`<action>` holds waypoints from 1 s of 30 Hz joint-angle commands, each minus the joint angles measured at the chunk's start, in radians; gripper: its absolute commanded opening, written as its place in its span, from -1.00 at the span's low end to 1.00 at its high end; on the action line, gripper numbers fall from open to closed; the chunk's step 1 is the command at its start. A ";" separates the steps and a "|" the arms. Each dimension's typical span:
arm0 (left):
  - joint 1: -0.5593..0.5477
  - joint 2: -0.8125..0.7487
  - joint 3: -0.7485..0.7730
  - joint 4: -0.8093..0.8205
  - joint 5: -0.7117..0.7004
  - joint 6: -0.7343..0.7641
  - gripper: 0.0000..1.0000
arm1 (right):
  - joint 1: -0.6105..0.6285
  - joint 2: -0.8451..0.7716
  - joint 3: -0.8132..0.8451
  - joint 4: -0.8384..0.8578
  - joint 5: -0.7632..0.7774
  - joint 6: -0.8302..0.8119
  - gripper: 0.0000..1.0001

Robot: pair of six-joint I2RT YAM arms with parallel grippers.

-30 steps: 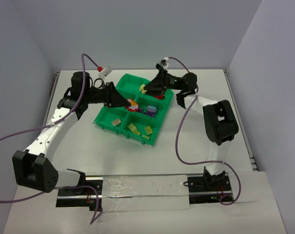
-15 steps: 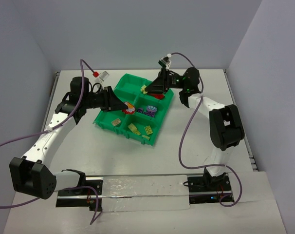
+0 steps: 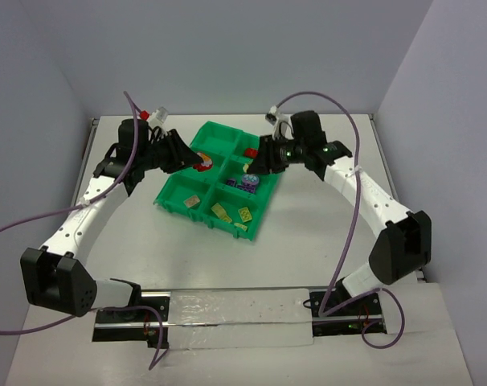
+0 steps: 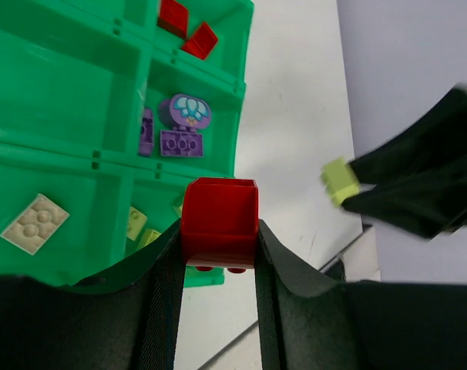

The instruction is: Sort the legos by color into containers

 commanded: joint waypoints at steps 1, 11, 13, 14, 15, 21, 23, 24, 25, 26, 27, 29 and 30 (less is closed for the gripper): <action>0.008 0.041 0.077 0.029 -0.116 -0.030 -0.99 | 0.068 -0.085 -0.174 -0.058 0.199 -0.066 -1.00; 0.000 0.312 0.295 -0.028 -0.186 -0.023 -1.00 | 0.208 -0.036 -0.309 0.120 0.257 0.071 -1.00; 0.000 0.359 0.340 -0.038 -0.184 -0.035 -1.00 | 0.213 -0.017 -0.297 0.149 0.266 0.083 -1.00; -0.001 0.390 0.379 -0.044 -0.170 -0.038 -0.99 | 0.221 0.003 -0.288 0.155 0.276 0.087 -0.92; -0.003 0.407 0.419 -0.049 -0.162 -0.041 -0.99 | 0.232 0.015 -0.272 0.152 0.294 0.091 -0.78; -0.010 0.523 0.541 -0.095 -0.142 -0.048 -1.00 | 0.255 0.062 -0.239 0.149 0.308 0.091 0.15; -0.016 0.547 0.584 -0.116 -0.148 -0.046 -1.00 | 0.260 0.062 -0.223 0.123 0.322 0.085 0.34; -0.019 0.566 0.608 -0.128 -0.143 -0.046 -0.99 | 0.264 0.049 -0.222 0.115 0.338 0.081 0.66; -0.022 0.579 0.621 -0.132 -0.138 -0.047 -0.99 | 0.265 0.037 -0.222 0.111 0.342 0.082 0.90; -0.031 0.589 0.626 -0.128 -0.132 -0.048 -0.99 | 0.265 0.013 -0.222 0.107 0.362 0.083 0.98; -0.037 0.596 0.636 -0.119 -0.130 -0.050 -0.99 | 0.264 -0.005 -0.220 0.093 0.382 0.084 1.00; -0.057 0.617 0.664 -0.105 -0.123 -0.057 -0.99 | 0.261 -0.052 -0.205 0.041 0.487 0.098 1.00; -0.066 0.634 0.688 -0.100 -0.116 -0.062 -1.00 | 0.249 -0.085 -0.199 0.015 0.541 0.110 1.00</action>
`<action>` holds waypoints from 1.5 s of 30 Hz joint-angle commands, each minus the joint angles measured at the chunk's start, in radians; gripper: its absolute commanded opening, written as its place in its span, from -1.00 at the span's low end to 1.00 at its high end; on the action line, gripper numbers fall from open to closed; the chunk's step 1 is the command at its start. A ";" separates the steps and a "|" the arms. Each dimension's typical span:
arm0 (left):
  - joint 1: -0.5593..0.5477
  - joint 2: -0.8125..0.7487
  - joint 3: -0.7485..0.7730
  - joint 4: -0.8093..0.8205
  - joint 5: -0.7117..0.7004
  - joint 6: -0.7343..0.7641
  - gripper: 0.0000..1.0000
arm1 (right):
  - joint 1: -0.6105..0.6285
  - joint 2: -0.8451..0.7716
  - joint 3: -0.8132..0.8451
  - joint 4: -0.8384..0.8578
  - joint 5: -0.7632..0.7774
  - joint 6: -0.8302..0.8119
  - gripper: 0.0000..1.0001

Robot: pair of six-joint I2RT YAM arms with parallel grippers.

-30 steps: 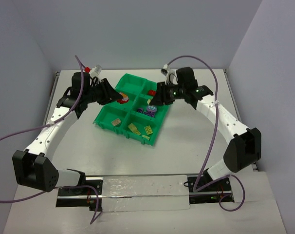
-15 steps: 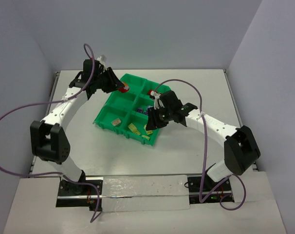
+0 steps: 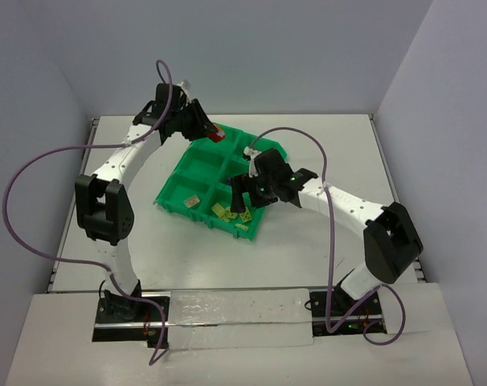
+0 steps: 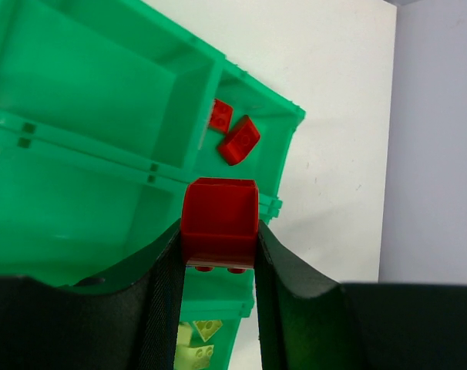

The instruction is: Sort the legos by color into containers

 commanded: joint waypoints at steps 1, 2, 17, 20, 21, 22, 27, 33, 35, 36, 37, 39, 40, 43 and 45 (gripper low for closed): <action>-0.047 0.057 0.121 0.012 0.042 -0.028 -1.00 | -0.022 -0.153 0.070 -0.088 0.230 0.036 1.00; -0.065 0.076 0.149 0.011 0.046 -0.029 -1.00 | -0.038 -0.181 0.069 -0.104 0.280 0.048 1.00; -0.171 0.411 0.522 0.040 0.030 -0.112 -0.88 | -0.261 -0.544 -0.045 -0.290 0.625 0.186 0.99; -0.174 0.433 0.522 0.062 0.046 -0.129 -0.57 | -0.260 -0.581 -0.071 -0.280 0.629 0.198 1.00; -0.174 0.435 0.521 0.064 0.049 -0.131 -0.51 | -0.261 -0.588 -0.073 -0.278 0.626 0.201 1.00; -0.174 0.436 0.516 0.068 0.051 -0.134 -0.36 | -0.261 -0.589 -0.072 -0.280 0.624 0.204 1.00; -0.172 0.415 0.484 0.083 0.063 -0.124 0.29 | -0.261 -0.567 -0.047 -0.314 0.636 0.199 1.00; -0.172 0.305 0.371 0.120 0.071 -0.078 0.45 | -0.259 -0.568 -0.039 -0.310 0.681 0.191 1.00; -0.171 0.252 0.358 0.095 0.068 -0.044 0.43 | -0.262 -0.567 -0.036 -0.310 0.716 0.204 1.00; -0.172 0.215 0.351 0.073 0.062 -0.018 0.43 | -0.261 -0.561 -0.034 -0.314 0.739 0.216 0.99; -0.172 0.185 0.342 0.061 0.058 0.003 0.43 | -0.261 -0.558 -0.032 -0.320 0.743 0.228 0.99; -0.172 0.091 0.286 0.036 0.040 0.070 0.42 | -0.261 -0.539 -0.033 -0.325 0.766 0.237 1.00; -0.171 0.013 0.252 0.032 0.032 0.099 0.41 | -0.261 -0.524 -0.036 -0.324 0.766 0.239 1.00; -0.171 -0.104 0.100 0.023 -0.019 0.200 0.42 | -0.261 -0.505 -0.042 -0.319 0.753 0.241 1.00; -0.172 -0.255 -0.032 0.009 -0.094 0.267 0.43 | -0.261 -0.496 -0.041 -0.320 0.750 0.249 1.00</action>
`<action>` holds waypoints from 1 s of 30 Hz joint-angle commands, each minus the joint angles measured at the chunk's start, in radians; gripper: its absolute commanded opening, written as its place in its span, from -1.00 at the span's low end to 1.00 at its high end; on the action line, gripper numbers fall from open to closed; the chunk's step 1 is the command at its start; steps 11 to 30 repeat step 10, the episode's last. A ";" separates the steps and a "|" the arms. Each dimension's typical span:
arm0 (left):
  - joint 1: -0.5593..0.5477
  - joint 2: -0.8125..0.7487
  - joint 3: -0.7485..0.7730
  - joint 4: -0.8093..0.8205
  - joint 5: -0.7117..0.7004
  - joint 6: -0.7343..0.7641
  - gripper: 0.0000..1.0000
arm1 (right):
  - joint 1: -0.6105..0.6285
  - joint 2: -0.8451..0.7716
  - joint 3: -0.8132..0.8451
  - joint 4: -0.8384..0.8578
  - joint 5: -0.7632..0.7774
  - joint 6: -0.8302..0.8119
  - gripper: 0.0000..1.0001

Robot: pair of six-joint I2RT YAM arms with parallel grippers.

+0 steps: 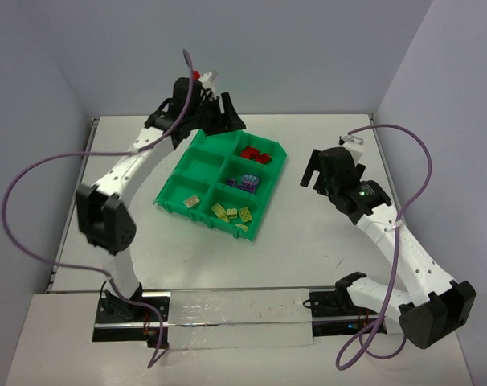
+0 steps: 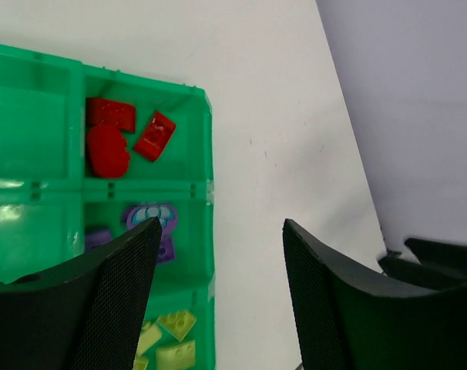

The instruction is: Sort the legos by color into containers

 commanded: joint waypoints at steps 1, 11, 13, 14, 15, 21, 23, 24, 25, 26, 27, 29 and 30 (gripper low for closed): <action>-0.004 -0.280 -0.183 -0.014 -0.144 0.199 0.45 | -0.001 0.012 0.021 -0.004 0.042 0.030 1.00; -0.002 -0.573 -0.405 -0.048 -0.305 0.216 0.47 | 0.000 -0.042 -0.036 0.042 0.052 0.013 1.00; -0.002 -0.573 -0.405 -0.048 -0.305 0.216 0.47 | 0.000 -0.042 -0.036 0.042 0.052 0.013 1.00; -0.002 -0.573 -0.405 -0.048 -0.305 0.216 0.47 | 0.000 -0.042 -0.036 0.042 0.052 0.013 1.00; -0.002 -0.573 -0.405 -0.048 -0.305 0.216 0.47 | 0.000 -0.042 -0.036 0.042 0.052 0.013 1.00; -0.002 -0.573 -0.405 -0.048 -0.305 0.216 0.47 | 0.000 -0.042 -0.036 0.042 0.052 0.013 1.00; -0.002 -0.573 -0.405 -0.048 -0.305 0.216 0.47 | 0.000 -0.042 -0.036 0.042 0.052 0.013 1.00; -0.002 -0.573 -0.405 -0.048 -0.305 0.216 0.47 | 0.000 -0.042 -0.036 0.042 0.052 0.013 1.00; -0.002 -0.573 -0.405 -0.048 -0.305 0.216 0.47 | 0.000 -0.042 -0.036 0.042 0.052 0.013 1.00; -0.002 -0.573 -0.405 -0.048 -0.305 0.216 0.47 | 0.000 -0.042 -0.036 0.042 0.052 0.013 1.00; -0.002 -0.573 -0.405 -0.048 -0.305 0.216 0.47 | 0.000 -0.042 -0.036 0.042 0.052 0.013 1.00; -0.002 -0.573 -0.405 -0.048 -0.305 0.216 0.47 | 0.000 -0.042 -0.036 0.042 0.052 0.013 1.00; -0.002 -0.573 -0.405 -0.048 -0.305 0.216 0.47 | 0.000 -0.042 -0.036 0.042 0.052 0.013 1.00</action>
